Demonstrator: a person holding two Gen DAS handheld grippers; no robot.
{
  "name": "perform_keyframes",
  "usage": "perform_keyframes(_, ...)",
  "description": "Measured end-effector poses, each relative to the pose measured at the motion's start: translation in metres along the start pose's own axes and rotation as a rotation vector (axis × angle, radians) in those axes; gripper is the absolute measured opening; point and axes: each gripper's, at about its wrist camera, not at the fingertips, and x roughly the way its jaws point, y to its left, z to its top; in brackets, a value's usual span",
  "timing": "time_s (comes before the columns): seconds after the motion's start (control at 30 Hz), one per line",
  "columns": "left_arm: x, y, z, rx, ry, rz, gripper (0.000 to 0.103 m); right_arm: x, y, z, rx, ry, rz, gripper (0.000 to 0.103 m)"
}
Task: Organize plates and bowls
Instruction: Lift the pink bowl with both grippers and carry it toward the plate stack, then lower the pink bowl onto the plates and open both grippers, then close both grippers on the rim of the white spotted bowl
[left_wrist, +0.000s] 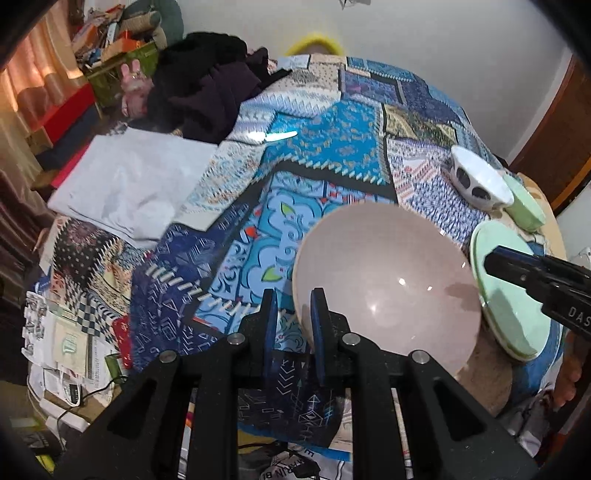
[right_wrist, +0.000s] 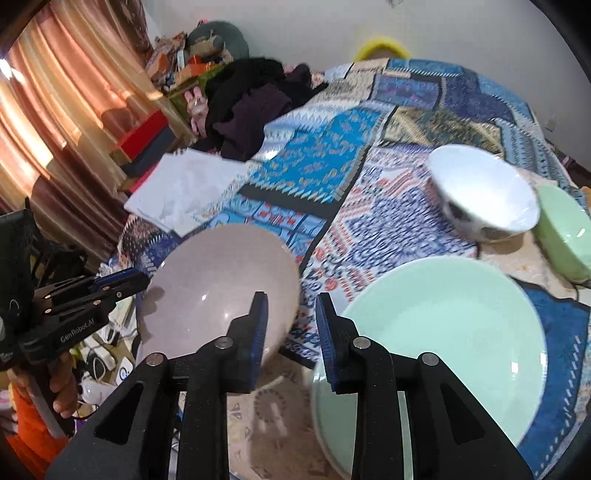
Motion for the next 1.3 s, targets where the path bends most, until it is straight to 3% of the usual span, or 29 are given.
perform_keyframes(0.17, -0.019, -0.014, 0.017, 0.009, -0.045, -0.018, 0.023, -0.031, -0.026, 0.006, 0.031, -0.070, -0.036, 0.028)
perform_keyframes(0.33, -0.033, -0.042, 0.038, 0.064, -0.103, -0.028, 0.041, -0.059, -0.056, 0.011, 0.069, -0.145, -0.095, 0.043)
perform_keyframes(0.5, -0.037, -0.075, 0.062, 0.110, -0.139, -0.055, 0.060, -0.075, -0.088, 0.014, 0.117, -0.190, -0.146, 0.046)
perform_keyframes(0.63, -0.030, -0.099, 0.083, 0.137, -0.146, -0.073, 0.068, -0.077, -0.114, 0.017, 0.150, -0.199, -0.177, 0.046)
perform_keyframes(0.93, 0.020, -0.152, 0.121, 0.202, -0.080, -0.097, 0.070, -0.051, -0.158, 0.025, 0.206, -0.153, -0.193, 0.046)
perform_keyframes(1.1, 0.063, -0.178, 0.134, 0.230, 0.011, -0.128, 0.071, -0.027, -0.176, 0.030, 0.220, -0.118, -0.184, 0.046)
perform_keyframes(1.3, 0.104, -0.199, 0.149, 0.268, 0.062, -0.119, 0.071, -0.007, -0.187, 0.037, 0.213, -0.096, -0.188, 0.046)
